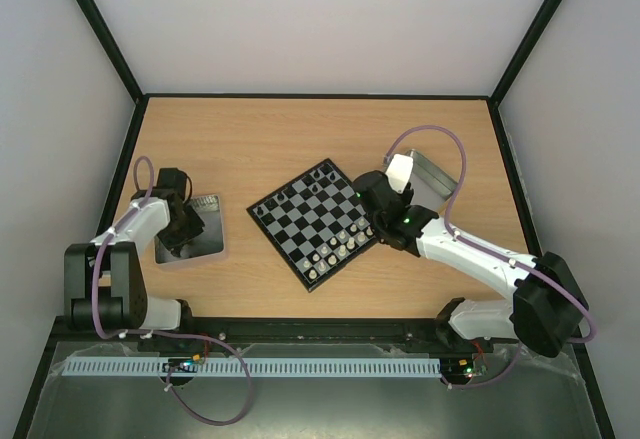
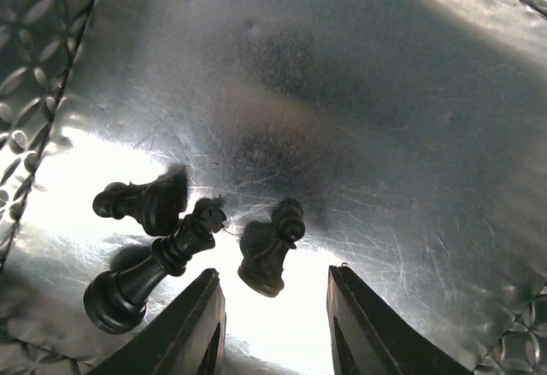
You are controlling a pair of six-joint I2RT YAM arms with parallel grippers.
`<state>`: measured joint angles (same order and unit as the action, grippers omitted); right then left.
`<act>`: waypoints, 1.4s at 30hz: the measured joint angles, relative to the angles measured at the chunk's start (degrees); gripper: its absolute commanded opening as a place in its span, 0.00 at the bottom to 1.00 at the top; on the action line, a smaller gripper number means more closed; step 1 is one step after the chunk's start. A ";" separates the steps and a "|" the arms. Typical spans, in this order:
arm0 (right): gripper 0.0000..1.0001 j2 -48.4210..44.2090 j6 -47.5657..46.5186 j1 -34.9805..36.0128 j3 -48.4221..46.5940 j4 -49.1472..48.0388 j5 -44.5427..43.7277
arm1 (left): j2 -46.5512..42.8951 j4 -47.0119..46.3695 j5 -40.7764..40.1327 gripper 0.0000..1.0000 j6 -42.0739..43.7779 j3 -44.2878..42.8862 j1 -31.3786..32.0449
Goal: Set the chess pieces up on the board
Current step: Pick up the chess piece from the storage box.
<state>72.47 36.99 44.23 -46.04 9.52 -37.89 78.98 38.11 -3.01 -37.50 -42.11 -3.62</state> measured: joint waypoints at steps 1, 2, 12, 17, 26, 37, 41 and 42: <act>0.46 0.00 -0.04 -0.02 0.00 0.15 0.00 | 0.13 -0.13 0.00 0.32 0.13 0.00 -0.09; 0.46 0.00 -0.13 -0.02 0.00 0.28 0.00 | 0.26 -0.31 0.00 0.32 0.13 0.00 -0.17; 0.45 0.33 -1.53 -0.02 0.00 0.28 0.63 | 4.11 -1.77 0.37 0.31 1.97 0.00 -0.96; 0.44 0.90 -1.75 -0.02 0.00 0.26 1.11 | 4.26 -1.79 1.49 0.19 2.75 0.00 -0.96; 0.41 1.57 -1.86 -0.13 0.00 0.17 1.84 | 4.26 -2.43 3.02 0.14 4.02 0.00 -0.96; 0.43 1.60 -4.52 -0.46 -0.50 -3.28 13.55 | -2.91 -3.63 7.48 0.13 5.40 -0.26 0.20; 0.45 2.36 -5.77 -0.57 -2.14 -6.32 25.49 | -8.09 -7.10 10.67 0.13 6.03 -0.31 3.72; 0.45 2.71 -5.77 -0.59 -2.54 -6.88 28.28 | -9.27 -8.09 11.61 0.13 6.10 -0.31 5.01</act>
<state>75.18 31.22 43.64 -48.58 2.63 -9.61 69.71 30.02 8.60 -31.40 -42.41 1.39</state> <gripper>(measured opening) 0.442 0.151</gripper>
